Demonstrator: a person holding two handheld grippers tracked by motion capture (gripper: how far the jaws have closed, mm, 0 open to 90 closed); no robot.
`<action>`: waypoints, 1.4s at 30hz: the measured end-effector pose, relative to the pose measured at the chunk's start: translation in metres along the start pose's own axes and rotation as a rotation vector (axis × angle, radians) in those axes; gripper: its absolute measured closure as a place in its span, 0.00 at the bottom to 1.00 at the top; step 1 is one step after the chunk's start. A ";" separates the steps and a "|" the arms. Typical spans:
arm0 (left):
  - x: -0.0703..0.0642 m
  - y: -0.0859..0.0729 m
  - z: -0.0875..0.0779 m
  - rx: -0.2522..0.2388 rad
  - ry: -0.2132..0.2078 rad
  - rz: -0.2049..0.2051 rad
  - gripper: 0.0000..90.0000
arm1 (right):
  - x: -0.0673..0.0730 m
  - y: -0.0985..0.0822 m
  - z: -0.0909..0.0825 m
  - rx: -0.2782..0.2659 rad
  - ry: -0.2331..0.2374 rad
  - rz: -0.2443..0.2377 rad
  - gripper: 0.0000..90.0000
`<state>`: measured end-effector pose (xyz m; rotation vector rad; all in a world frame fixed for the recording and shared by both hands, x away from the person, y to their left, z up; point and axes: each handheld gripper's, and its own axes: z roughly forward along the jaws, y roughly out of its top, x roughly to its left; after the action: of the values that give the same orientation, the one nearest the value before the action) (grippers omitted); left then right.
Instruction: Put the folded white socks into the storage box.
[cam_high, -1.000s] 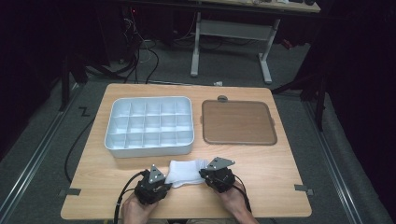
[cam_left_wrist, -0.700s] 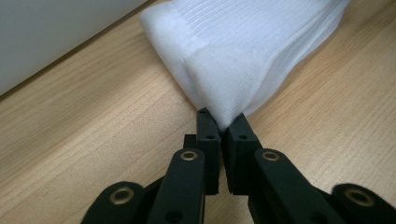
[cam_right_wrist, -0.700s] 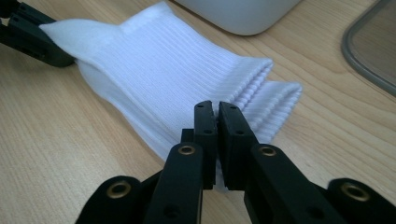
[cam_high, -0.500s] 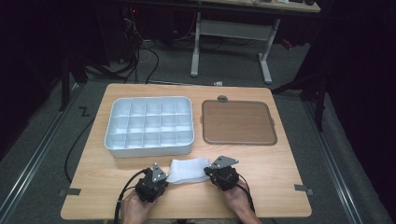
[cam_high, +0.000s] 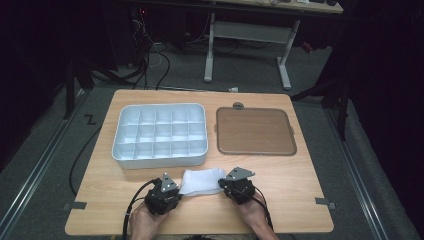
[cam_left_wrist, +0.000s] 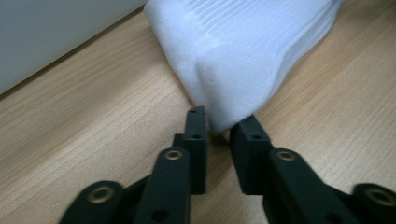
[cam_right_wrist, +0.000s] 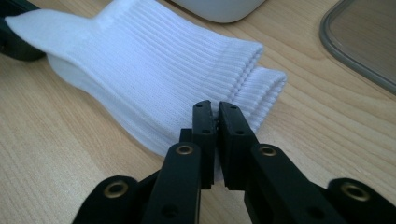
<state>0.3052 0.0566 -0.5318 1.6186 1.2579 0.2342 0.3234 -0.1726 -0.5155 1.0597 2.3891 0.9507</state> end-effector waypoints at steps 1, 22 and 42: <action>0.001 0.001 -0.002 0.001 -0.010 -0.014 0.75 | 0.000 0.000 0.000 -0.008 0.001 0.004 0.91; 0.016 0.057 0.022 -0.082 -0.067 -0.255 0.47 | 0.018 0.027 -0.011 -0.089 0.056 -0.038 0.91; 0.024 0.050 0.054 -0.043 -0.010 -0.312 0.51 | 0.029 0.024 0.027 -0.015 0.112 -0.031 0.91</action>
<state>0.3817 0.0482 -0.5265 1.3631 1.4660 0.0577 0.3317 -0.1275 -0.5197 0.9858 2.4768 1.0412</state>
